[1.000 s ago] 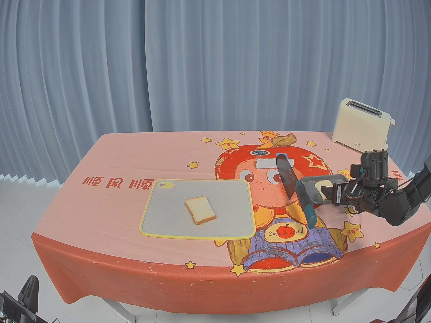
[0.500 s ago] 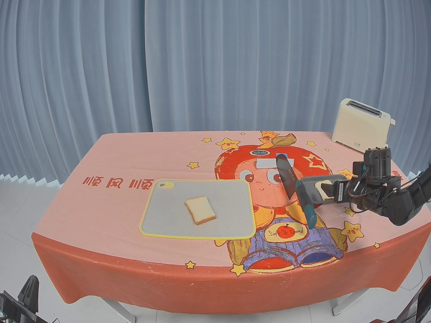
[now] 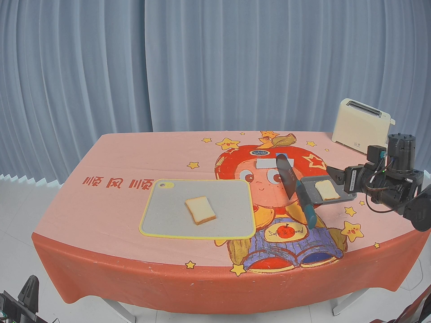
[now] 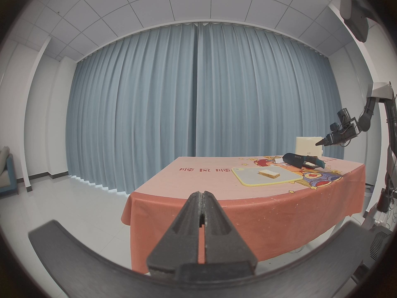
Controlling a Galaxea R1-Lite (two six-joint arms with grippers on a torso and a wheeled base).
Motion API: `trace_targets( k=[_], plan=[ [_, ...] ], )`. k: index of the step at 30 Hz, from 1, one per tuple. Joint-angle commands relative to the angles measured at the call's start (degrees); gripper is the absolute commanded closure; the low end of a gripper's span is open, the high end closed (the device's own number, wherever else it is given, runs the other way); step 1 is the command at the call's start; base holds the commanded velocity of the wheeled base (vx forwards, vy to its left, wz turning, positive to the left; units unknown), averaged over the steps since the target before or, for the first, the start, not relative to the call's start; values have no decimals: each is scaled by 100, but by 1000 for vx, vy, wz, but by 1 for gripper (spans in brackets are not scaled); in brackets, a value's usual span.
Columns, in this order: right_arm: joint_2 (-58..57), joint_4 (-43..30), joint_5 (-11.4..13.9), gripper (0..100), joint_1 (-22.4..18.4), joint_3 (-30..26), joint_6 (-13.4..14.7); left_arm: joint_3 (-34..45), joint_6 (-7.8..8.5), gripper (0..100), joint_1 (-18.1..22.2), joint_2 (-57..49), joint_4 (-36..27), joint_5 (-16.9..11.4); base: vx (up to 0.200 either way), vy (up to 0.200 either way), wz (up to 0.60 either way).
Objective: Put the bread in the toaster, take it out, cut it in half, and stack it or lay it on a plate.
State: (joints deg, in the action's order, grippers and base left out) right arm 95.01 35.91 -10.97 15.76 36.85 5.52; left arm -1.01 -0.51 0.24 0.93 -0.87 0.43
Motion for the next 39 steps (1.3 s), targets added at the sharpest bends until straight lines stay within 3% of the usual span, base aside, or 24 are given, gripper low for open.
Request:
trace_targets(
  k=[1, 24, 39],
  plan=[
    [-282, 39, -10, 0, 67, -47, 1, 75, -2, 100, 2, -5, -1, 1, 0, 0, 0],
    [-466, 47, -45, 0, 199, -99, -7, 75, -2, 100, 2, -5, -1, 1, 0, 0, 0],
    [-457, 39, -63, 0, 278, -126, -7, 66, -2, 100, 2, -5, -1, -8, 0, 200, 0]
  ],
)
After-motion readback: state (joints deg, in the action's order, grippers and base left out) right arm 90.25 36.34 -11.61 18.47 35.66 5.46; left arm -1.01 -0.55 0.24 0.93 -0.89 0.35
